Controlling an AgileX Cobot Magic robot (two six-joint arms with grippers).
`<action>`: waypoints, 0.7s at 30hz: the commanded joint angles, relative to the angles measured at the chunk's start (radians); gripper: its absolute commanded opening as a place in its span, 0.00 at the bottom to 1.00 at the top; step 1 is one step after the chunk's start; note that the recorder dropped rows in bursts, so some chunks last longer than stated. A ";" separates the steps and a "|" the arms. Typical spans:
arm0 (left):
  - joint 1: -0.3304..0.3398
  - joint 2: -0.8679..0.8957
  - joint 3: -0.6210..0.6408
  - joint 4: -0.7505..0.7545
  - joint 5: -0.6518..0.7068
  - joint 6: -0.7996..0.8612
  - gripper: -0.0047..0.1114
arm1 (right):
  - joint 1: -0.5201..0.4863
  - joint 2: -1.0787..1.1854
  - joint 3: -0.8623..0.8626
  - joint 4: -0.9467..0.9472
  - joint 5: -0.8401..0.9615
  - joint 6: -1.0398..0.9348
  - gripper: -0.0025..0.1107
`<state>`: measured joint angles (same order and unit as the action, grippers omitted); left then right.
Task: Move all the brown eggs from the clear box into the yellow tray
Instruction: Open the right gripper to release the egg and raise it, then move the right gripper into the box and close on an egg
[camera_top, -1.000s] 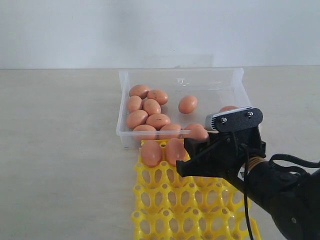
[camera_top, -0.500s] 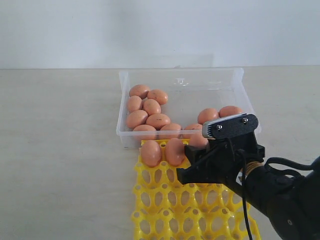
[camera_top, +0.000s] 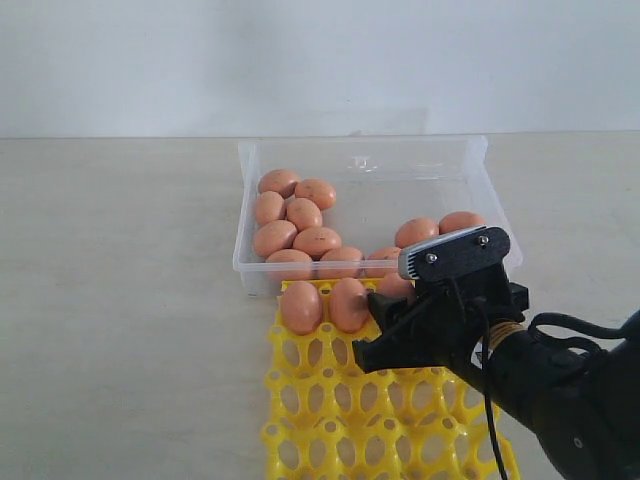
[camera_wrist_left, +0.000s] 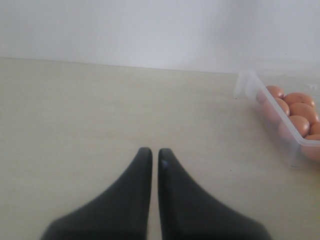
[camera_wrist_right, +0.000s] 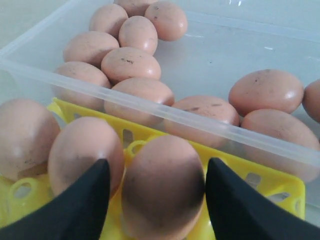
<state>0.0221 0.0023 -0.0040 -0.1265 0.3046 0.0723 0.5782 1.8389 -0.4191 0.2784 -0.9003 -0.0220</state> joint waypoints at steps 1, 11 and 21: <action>-0.004 -0.002 0.004 0.004 -0.013 0.004 0.08 | 0.001 -0.007 -0.001 0.001 -0.039 -0.014 0.46; -0.004 -0.002 0.004 0.004 -0.013 0.004 0.08 | 0.001 -0.259 -0.001 0.229 -0.321 -0.136 0.46; -0.004 -0.002 0.004 0.004 -0.013 0.004 0.08 | 0.001 -0.380 -0.121 0.397 -0.321 -0.463 0.34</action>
<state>0.0221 0.0023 -0.0040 -0.1265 0.3046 0.0723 0.5782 1.4748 -0.4816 0.6603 -1.2088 -0.3673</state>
